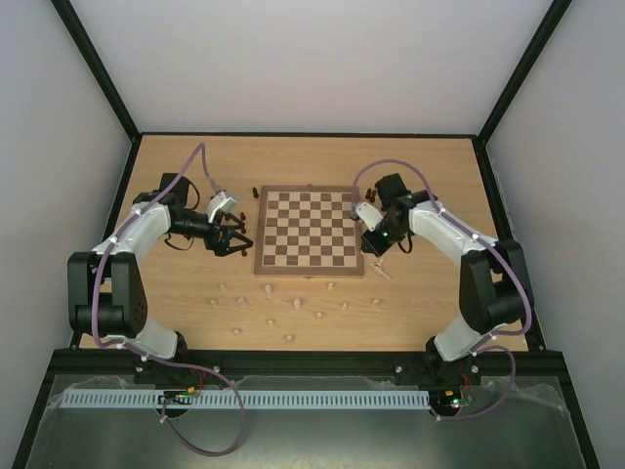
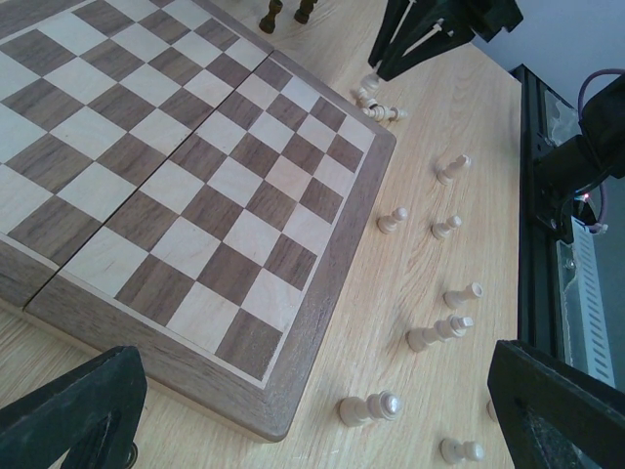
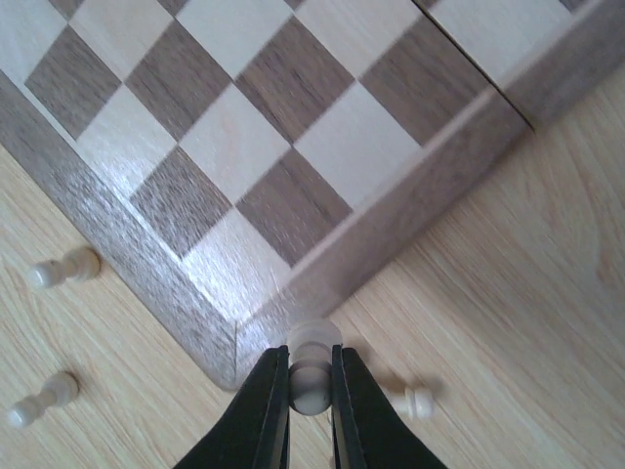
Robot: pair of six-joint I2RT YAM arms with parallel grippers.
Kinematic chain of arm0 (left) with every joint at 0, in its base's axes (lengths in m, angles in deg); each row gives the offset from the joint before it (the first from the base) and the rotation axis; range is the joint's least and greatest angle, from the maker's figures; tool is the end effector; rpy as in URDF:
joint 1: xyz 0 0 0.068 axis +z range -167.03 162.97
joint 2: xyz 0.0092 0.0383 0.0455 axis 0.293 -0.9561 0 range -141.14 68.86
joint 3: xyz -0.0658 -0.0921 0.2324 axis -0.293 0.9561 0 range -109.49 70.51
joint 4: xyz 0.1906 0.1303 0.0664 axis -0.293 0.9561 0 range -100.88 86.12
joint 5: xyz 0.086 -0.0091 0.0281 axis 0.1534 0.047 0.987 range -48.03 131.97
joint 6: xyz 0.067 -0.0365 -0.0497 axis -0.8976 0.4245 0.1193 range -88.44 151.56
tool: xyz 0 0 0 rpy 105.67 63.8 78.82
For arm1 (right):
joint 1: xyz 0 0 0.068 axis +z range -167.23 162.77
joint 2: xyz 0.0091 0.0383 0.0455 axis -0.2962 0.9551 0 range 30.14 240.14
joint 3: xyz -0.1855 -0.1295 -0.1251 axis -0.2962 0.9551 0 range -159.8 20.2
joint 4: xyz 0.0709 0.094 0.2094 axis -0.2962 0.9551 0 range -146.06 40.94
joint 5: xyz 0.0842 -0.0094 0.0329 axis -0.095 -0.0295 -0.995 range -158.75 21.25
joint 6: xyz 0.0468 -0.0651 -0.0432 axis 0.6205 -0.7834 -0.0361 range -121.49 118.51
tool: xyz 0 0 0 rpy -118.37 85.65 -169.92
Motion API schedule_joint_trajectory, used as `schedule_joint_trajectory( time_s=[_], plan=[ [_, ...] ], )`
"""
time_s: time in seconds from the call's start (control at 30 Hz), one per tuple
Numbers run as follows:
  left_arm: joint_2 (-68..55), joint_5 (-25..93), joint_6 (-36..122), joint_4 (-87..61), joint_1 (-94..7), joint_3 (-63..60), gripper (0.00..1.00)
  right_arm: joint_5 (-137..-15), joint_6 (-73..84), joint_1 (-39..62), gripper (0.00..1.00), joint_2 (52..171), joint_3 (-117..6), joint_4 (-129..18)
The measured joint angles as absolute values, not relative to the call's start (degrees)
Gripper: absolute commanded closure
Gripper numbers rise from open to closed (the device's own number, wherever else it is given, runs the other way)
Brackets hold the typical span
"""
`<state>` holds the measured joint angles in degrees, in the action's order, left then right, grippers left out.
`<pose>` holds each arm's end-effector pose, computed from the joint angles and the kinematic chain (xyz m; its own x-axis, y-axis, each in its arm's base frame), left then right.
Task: Set up the chess pieces on the board
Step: Place the chess piece on the chessboard.
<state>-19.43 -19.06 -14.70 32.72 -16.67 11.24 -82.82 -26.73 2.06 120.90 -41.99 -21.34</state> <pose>0.2704 -0.0696 0.1989 -0.4734 0.3468 -0.8097 0.8680 0.3405 -0.3616 0.2918 0.1232 0.1724 -0.5820 -0.6419 -0.4993 -0.7426 0.6697 0.0047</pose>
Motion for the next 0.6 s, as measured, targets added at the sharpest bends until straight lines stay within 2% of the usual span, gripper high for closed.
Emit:
schedule_joint_trajectory(
  time_s=[0.6],
  plan=[
    [-19.5, -19.1, -14.7, 32.7, -16.7, 11.2, 0.01, -78.4, -24.2, 8.7, 0.91, 130.6, -48.4, -21.8]
  ],
)
